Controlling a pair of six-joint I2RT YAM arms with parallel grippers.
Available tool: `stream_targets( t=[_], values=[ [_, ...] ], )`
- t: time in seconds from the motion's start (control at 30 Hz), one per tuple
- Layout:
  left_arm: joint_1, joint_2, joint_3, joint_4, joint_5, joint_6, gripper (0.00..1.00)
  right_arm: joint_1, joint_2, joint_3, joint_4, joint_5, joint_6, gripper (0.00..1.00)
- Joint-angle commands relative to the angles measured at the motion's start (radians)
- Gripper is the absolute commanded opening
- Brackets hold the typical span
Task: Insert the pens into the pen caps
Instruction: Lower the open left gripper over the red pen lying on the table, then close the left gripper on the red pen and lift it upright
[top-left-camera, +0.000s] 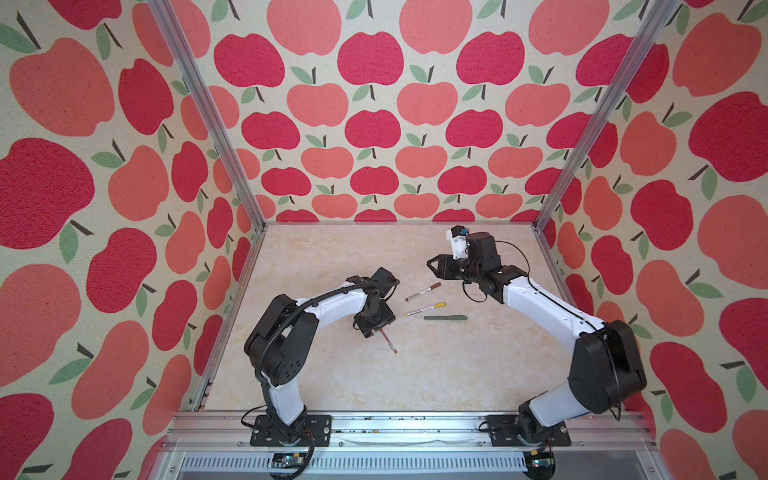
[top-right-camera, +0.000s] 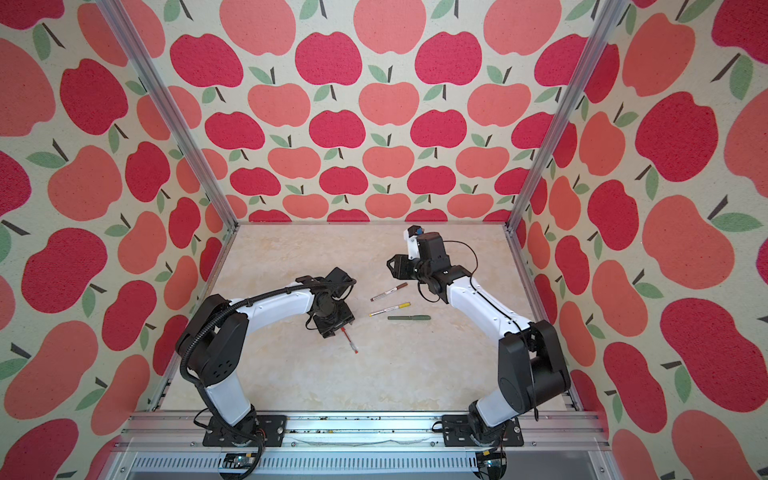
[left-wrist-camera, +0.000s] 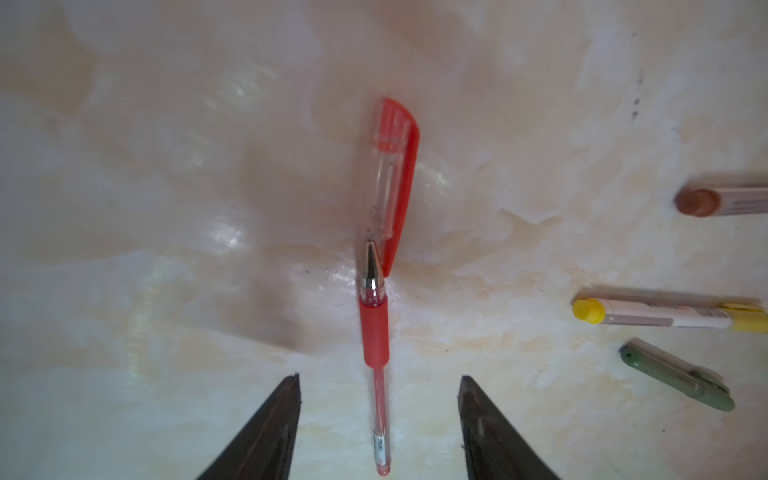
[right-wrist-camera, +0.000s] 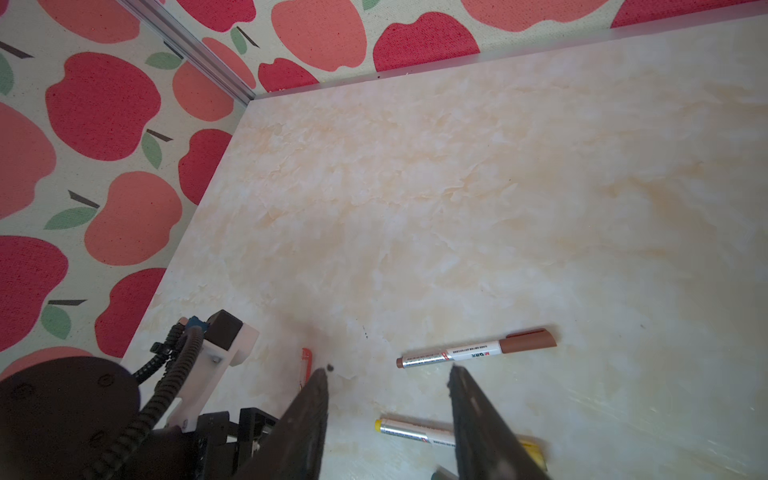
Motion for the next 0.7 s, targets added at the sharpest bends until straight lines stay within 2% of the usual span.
stream_targets(
  t=[0.0, 0.13, 0.27, 0.67],
  values=[
    [-0.014, 0.030, 0.050, -0.149, -0.023, -0.057, 0.62, -0.011, -0.044, -0.031, 0.049, -0.023, 0.023, 0.50],
    [-0.024, 0.080, 0.098, -0.183, -0.022, -0.056, 0.60, -0.018, -0.071, -0.054, 0.070, -0.022, 0.028, 0.50],
    [-0.021, 0.112, 0.122, -0.201, -0.013, -0.053, 0.52, -0.023, -0.073, -0.056, 0.076, -0.033, 0.035, 0.50],
    [0.002, 0.176, 0.171, -0.204, 0.020, -0.010, 0.20, -0.028, -0.085, -0.050, 0.084, -0.033, 0.049, 0.50]
  ],
)
